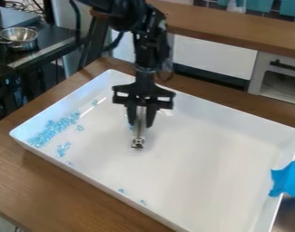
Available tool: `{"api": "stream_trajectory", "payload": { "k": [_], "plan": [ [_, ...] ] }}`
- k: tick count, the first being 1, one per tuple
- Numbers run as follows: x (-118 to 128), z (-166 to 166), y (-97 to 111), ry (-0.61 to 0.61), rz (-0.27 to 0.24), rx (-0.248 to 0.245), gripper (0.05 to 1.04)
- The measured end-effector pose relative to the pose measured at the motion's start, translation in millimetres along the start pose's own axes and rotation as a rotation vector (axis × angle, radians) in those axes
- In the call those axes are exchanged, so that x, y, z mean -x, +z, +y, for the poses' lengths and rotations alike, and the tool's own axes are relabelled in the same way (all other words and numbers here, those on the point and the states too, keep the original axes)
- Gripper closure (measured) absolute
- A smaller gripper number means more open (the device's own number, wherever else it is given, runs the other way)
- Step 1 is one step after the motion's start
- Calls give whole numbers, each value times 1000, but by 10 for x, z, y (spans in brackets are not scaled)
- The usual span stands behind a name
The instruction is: Sweep into pile
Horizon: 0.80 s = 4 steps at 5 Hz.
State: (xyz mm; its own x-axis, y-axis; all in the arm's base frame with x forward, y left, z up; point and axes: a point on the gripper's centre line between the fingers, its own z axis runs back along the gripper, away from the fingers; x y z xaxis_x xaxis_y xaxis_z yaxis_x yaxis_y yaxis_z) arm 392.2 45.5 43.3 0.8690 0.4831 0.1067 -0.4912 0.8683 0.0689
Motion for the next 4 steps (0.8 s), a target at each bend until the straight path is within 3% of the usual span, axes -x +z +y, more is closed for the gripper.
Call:
{"api": "stream_trajectory", "payload": {
  "k": [1, 3, 4],
  "plan": [
    [-61, 226, -58, 52, -4, -20, 713],
    [-95, 588, -99, 120, -82, -93, 713],
    [-101, 895, -118, 143, -70, -148, 713]
  ]
}}
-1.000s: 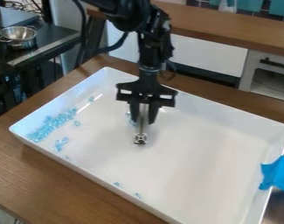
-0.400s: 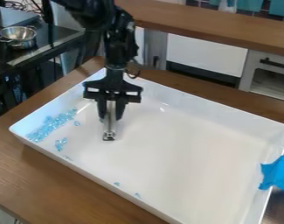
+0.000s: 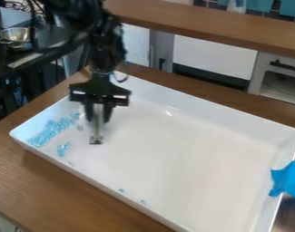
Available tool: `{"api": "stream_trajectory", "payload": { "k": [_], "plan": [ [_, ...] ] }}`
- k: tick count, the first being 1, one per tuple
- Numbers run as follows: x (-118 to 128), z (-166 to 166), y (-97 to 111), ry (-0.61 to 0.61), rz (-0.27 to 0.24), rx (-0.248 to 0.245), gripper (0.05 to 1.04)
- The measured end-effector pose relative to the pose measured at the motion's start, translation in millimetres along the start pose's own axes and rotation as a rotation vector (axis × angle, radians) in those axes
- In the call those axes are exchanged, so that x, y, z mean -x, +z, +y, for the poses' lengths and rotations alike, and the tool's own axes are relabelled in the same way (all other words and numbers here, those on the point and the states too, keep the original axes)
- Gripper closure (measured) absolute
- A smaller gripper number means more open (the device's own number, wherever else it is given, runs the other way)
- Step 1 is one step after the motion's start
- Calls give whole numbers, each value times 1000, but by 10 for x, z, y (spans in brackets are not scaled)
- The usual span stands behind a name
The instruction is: Sweep into pile
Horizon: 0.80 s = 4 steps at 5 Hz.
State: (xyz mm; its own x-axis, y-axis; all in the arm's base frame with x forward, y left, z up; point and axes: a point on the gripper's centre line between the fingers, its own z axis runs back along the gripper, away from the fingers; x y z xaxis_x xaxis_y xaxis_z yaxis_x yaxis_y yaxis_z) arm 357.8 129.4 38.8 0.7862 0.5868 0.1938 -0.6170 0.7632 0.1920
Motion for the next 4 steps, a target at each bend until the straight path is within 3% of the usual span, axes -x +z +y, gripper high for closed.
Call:
{"api": "stream_trajectory", "payload": {
  "k": [2, 3, 4],
  "plan": [
    [34, 152, 20, 3, 39, -65, 713],
    [52, 69, 305, -16, 54, 72, 713],
    [216, -253, 616, -93, 101, 234, 713]
  ]
}}
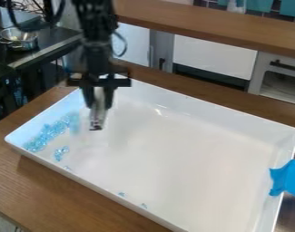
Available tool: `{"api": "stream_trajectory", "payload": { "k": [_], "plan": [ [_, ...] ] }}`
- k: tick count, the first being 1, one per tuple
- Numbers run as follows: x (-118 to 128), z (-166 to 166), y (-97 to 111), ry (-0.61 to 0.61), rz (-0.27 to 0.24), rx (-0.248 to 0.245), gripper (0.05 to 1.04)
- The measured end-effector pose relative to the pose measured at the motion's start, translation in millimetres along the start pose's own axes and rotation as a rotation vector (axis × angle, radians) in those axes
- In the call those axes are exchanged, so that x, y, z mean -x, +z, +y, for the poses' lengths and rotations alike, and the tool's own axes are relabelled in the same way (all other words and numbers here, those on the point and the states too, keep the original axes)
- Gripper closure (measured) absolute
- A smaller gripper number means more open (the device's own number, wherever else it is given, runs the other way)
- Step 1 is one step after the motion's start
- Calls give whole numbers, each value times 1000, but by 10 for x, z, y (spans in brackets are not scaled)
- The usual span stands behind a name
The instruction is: Sweep into pile
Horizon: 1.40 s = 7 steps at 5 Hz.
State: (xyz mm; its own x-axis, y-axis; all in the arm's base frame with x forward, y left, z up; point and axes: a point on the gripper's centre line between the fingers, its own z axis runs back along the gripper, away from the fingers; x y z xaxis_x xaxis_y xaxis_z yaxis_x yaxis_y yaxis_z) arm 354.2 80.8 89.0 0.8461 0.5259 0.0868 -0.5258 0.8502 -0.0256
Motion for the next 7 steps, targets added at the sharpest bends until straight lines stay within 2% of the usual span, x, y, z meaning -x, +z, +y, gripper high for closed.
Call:
{"api": "stream_trajectory", "payload": {
  "k": [1, 2, 3, 4, 5, 6, 7],
  "plan": [
    [182, -456, 209, -117, 37, 110, 713],
    [457, -835, 185, -216, 5, 138, 713],
    [812, -1193, 25, -294, -15, 136, 713],
    [957, -1333, -64, -332, -65, 116, 713],
    [1063, -1406, -176, -354, -80, 85, 713],
    [1133, -1383, -239, -361, -74, 72, 713],
    [1251, -1254, -385, -390, -42, 43, 713]
  ]
}}
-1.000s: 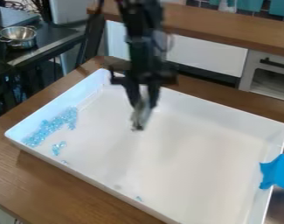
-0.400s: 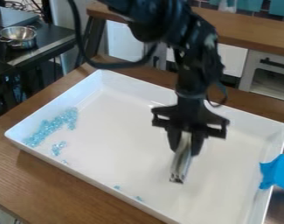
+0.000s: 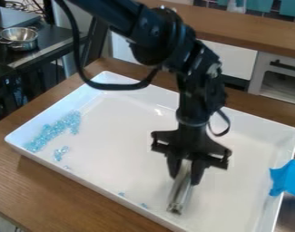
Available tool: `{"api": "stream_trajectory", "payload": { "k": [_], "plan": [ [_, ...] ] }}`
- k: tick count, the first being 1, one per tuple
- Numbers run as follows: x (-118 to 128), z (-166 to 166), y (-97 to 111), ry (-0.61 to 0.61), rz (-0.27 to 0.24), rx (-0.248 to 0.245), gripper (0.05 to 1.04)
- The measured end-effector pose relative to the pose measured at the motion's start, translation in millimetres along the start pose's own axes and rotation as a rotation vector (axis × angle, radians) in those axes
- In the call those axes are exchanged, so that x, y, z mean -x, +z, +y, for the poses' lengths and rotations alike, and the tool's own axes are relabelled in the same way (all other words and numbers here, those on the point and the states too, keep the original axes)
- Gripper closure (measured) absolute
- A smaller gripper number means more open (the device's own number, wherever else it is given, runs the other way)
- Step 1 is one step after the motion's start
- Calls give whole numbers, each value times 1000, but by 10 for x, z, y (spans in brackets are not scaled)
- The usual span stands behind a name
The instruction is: Sweep into pile
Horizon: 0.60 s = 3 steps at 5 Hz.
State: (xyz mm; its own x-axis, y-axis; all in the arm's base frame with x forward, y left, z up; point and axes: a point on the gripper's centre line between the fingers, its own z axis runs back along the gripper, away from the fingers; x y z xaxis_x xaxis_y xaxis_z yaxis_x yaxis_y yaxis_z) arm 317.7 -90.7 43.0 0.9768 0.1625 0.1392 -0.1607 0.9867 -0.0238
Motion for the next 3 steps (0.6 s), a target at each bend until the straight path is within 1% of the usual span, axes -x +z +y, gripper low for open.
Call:
{"api": "stream_trajectory", "payload": {
  "k": [2, 3],
  "plan": [
    [109, 114, -28, -37, -39, -17, 713],
    [77, 224, -51, -36, -71, -29, 713]
  ]
}}
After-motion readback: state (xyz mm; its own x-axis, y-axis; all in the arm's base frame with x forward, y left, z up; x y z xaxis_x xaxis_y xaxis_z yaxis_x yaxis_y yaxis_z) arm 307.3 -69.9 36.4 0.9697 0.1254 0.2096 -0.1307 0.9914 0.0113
